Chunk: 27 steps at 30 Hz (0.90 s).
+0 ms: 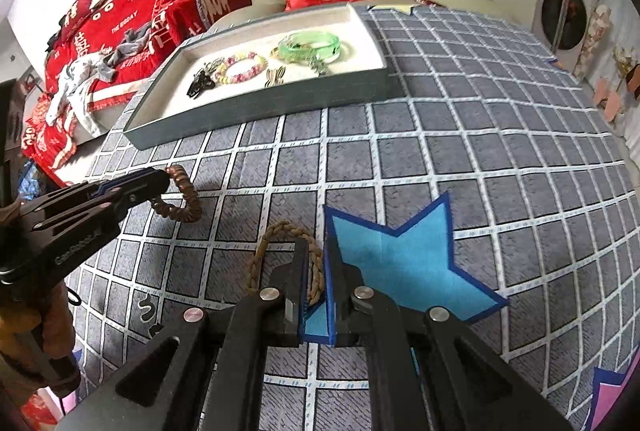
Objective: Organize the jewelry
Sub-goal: 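Grasp the braided cord bracelet with the right tool while the left tool grasps the brown coiled hair tie, then carry the braided bracelet and coiled hair tie into the tray with both tools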
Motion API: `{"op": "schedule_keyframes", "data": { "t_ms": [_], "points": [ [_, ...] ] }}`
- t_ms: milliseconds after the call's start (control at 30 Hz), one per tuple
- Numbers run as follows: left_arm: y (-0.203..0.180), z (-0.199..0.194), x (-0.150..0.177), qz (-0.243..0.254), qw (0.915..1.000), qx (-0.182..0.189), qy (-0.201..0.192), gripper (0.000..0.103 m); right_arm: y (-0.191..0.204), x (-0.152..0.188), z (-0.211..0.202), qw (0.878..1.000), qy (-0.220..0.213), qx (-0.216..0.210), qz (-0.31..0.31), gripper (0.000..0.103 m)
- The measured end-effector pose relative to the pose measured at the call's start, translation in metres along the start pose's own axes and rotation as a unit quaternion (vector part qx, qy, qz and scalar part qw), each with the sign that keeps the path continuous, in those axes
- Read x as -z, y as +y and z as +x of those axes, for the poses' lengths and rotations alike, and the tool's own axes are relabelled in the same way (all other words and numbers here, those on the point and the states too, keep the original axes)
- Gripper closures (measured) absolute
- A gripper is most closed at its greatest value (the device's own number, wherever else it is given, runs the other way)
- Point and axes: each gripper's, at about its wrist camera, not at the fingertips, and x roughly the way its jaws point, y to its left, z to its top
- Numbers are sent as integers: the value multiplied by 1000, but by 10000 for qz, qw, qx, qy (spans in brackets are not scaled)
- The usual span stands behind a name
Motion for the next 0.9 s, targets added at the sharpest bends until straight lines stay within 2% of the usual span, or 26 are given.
{"op": "schedule_keyframes", "data": {
  "t_ms": [33, 67, 100, 167, 200, 267, 333, 367, 400, 433, 467, 533, 667, 900],
  "points": [
    [2, -1, 1, -22, 10000, 13, 3, 77, -1, 0, 3, 10000, 71, -26, 13, 94],
    [4, -1, 1, -35, 10000, 21, 2, 77, -1, 0, 6, 9999, 145, 6, 29, 86],
    [5, 0, 1, -42, 10000, 24, 5, 77, -1, 0, 7, 9998, 163, 72, 29, 67],
    [7, 0, 3, -48, 10000, 37, 19, 77, 0, 0, 8, 9998, 142, 131, 11, 45],
    [7, 0, 4, -51, 10000, 44, 22, 77, 1, 0, 9, 9998, 136, 130, -16, 45],
    [8, 0, 6, -57, 10000, 62, 30, 77, 6, 1, 15, 9994, 269, 190, -144, 48],
    [8, -1, 7, -55, 10000, 75, 24, 77, 15, 2, 18, 9975, 250, 506, -420, 60],
    [8, -1, 8, -52, 10000, 81, 24, 77, 20, 4, 19, 9952, 247, 724, -612, 68],
    [8, -1, 9, -47, 10000, 82, 20, 77, 26, 5, 19, 9943, 249, 724, -740, 85],
    [8, -2, 9, -44, 10000, 79, 17, 77, 30, 4, 20, 9940, 297, 662, -813, 93],
    [9, -3, 9, -52, 9999, 86, 11, 77, 34, 4, 20, 9930, 347, 700, -890, 97],
    [10, -5, 9, -71, 9999, 103, -11, 77, 40, 4, 19, 9910, 294, 831, -1008, 97],
    [13, -11, 8, -69, 9999, 103, -79, 77, 34, -2, 4, 9961, 105, 532, -694, 97],
    [18, -22, 5, -104, 9997, 116, -194, 77, 28, -16, -17, 9981, -119, 342, -491, 97]
  ]
}}
